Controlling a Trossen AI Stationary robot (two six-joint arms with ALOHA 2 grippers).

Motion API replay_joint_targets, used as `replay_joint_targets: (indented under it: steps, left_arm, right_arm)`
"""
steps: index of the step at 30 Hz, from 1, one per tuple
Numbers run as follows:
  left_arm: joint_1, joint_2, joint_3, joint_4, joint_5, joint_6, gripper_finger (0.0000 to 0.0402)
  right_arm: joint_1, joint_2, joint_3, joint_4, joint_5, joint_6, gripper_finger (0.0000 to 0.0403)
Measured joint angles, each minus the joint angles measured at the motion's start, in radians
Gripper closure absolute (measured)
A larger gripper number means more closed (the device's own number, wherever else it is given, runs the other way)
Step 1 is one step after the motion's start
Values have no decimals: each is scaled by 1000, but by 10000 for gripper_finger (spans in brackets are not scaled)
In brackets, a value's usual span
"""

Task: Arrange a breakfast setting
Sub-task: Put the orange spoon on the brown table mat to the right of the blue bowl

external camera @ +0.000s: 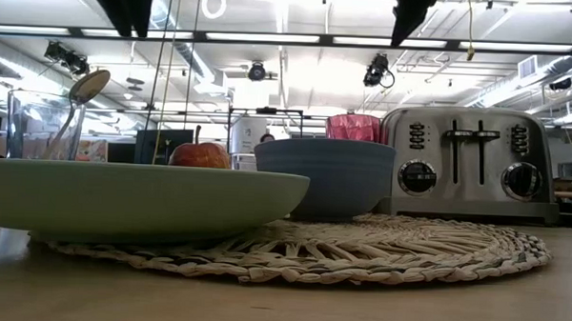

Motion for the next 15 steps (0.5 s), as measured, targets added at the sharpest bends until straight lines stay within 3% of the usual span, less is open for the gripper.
replay_joint_targets:
  steps: [5,15]
  left_arm:
    - [35,16,-44,6,-5,51,215]
    - [162,-43,-55,7,-12,327,215]
  right_arm:
    - [-15,0,0,0,0,5,192]
    - [-19,0,0,-13,-1,35,192]
